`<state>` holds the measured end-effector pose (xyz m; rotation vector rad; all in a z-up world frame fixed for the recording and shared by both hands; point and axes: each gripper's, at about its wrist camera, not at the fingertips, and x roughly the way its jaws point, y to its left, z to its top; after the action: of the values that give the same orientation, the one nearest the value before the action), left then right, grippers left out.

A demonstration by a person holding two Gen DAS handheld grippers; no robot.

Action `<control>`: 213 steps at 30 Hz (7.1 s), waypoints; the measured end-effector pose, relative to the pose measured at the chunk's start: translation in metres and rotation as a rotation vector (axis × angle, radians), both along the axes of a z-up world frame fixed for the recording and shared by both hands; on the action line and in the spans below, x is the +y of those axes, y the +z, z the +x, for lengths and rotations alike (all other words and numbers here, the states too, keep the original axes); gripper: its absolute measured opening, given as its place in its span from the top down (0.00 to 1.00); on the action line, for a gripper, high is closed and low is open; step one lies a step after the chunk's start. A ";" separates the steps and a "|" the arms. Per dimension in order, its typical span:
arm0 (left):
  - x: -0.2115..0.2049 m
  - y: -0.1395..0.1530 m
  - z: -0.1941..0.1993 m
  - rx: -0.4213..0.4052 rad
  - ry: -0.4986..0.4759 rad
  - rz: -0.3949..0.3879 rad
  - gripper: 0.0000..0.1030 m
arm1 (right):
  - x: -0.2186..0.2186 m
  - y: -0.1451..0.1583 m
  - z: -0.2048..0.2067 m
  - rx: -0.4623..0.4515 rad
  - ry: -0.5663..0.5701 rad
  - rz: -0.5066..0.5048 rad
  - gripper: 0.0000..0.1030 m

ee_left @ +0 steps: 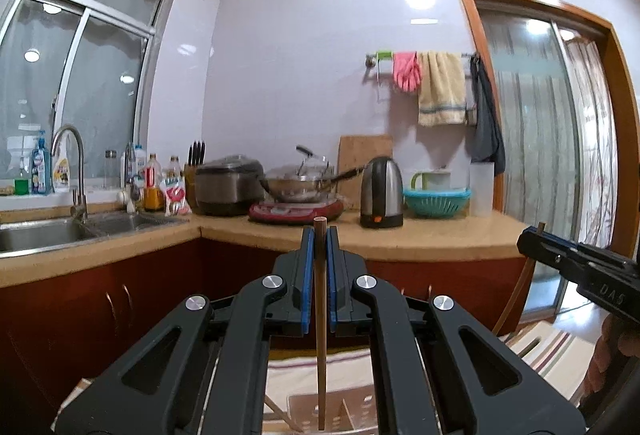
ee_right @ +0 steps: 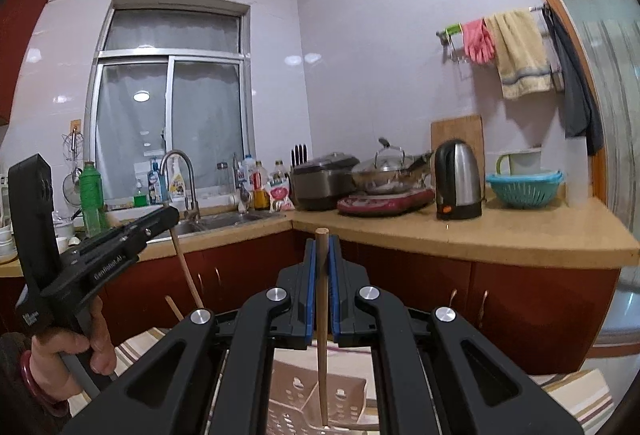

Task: Organize utensils
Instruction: 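Open both tools to release their chopsticks into the beige caddy, then move both tools back over the loose chopsticks on the table, then close the left tool on a wooden chopstick while the right tool grasps another, then lift both held chopsticks and lower them into the caddy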

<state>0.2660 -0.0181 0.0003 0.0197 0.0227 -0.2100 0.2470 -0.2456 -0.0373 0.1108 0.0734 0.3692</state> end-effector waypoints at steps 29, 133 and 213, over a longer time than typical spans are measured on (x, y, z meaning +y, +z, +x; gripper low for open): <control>0.016 -0.069 0.008 0.193 0.073 -0.014 0.14 | -0.003 -0.043 -0.003 0.102 -0.067 -0.046 0.46; 0.036 -0.181 -0.206 0.459 0.055 0.044 0.94 | -0.008 -0.164 -0.190 0.427 -0.007 -0.139 0.94; 0.025 0.035 -0.055 -0.049 -0.068 -0.023 0.94 | 0.007 0.033 -0.045 -0.082 -0.002 -0.061 0.94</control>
<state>0.2114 0.0070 0.0352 0.0031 -0.0290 -0.2773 0.2016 -0.2382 -0.0039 0.0349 0.0034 0.3689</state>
